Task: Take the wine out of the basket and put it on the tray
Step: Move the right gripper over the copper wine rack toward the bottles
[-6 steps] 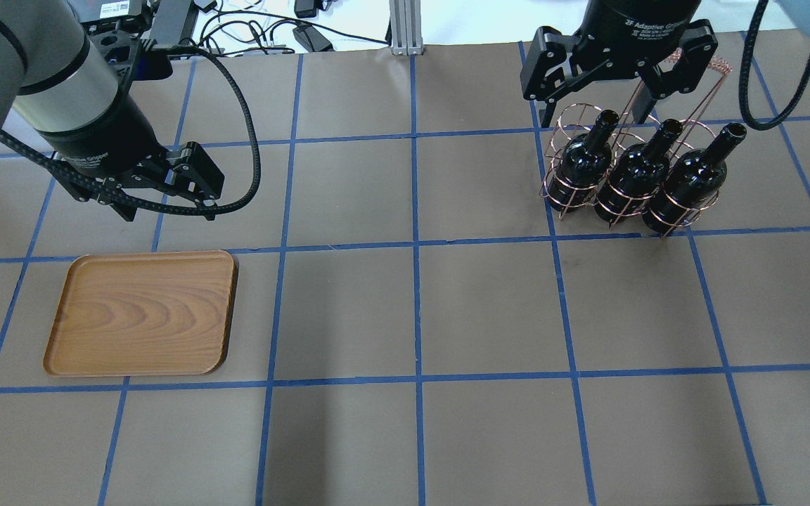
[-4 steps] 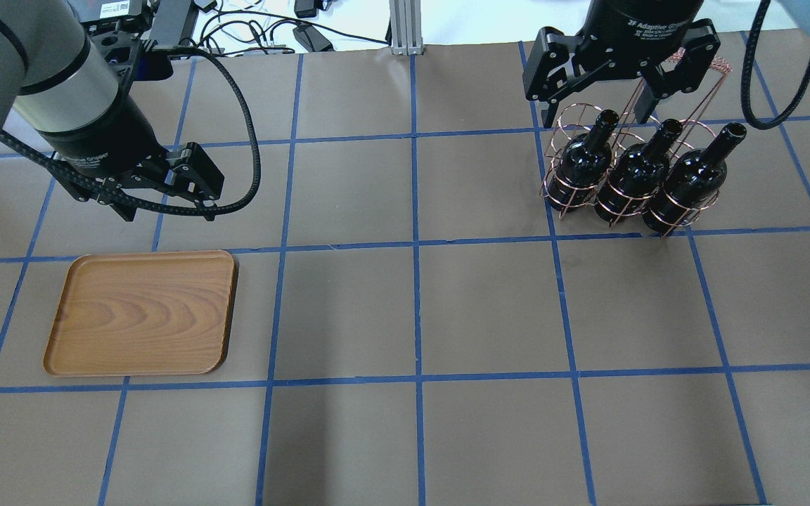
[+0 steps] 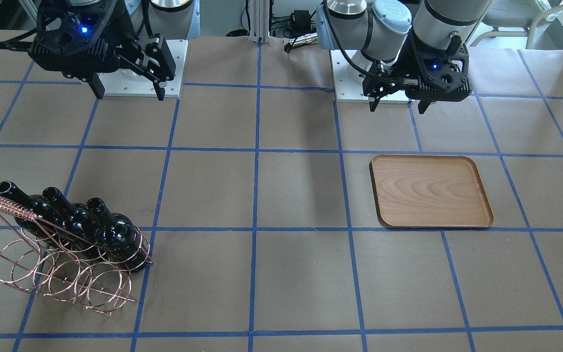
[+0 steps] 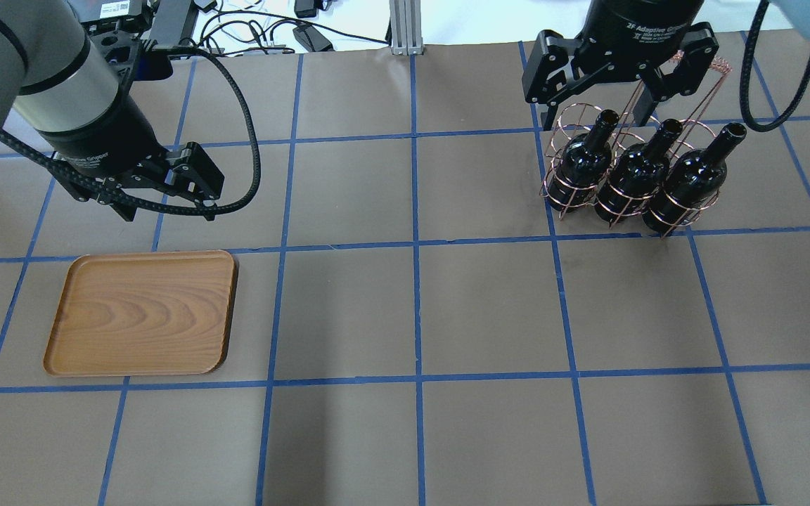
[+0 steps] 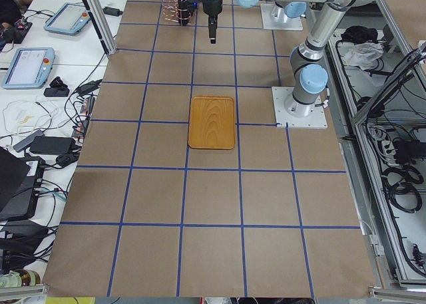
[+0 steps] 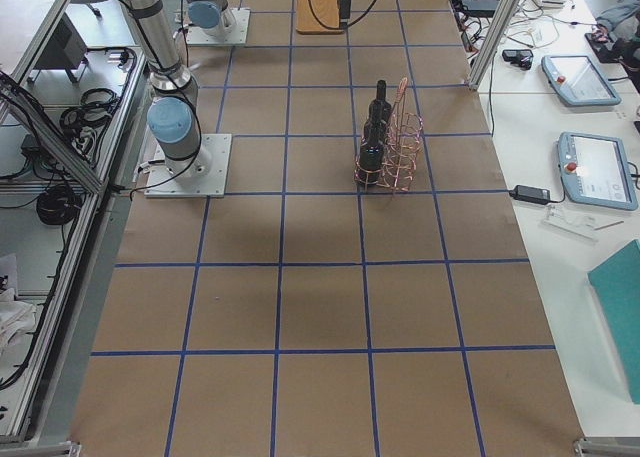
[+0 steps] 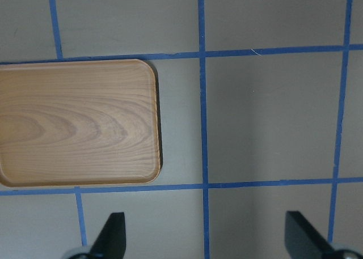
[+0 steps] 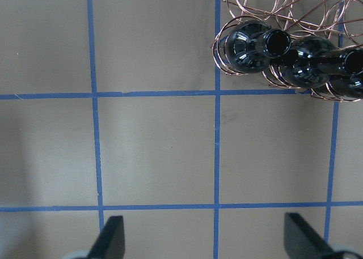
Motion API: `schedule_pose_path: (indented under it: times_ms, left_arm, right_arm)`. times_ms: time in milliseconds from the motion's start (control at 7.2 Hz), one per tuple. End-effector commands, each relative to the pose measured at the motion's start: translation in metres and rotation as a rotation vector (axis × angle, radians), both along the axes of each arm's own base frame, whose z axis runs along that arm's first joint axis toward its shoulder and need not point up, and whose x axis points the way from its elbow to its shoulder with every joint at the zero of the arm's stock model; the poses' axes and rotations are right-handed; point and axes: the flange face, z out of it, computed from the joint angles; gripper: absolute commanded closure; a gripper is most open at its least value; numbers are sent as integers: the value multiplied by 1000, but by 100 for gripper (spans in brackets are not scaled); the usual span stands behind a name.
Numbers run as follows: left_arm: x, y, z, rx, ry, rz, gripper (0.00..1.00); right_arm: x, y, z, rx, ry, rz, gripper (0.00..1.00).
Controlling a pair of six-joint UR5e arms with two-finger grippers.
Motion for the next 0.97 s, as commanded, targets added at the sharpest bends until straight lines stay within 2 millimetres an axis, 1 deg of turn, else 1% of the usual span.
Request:
schedule_pose_path:
  times_ms: [0,833]
  left_arm:
    - [0,0,0,2,-1,-2,0]
    - [3,-1,0,-1,-1,5,0]
  right_arm:
    - [0,1,-7,9,3,0,0]
    - [-2,1,-9,20,15,-14,0]
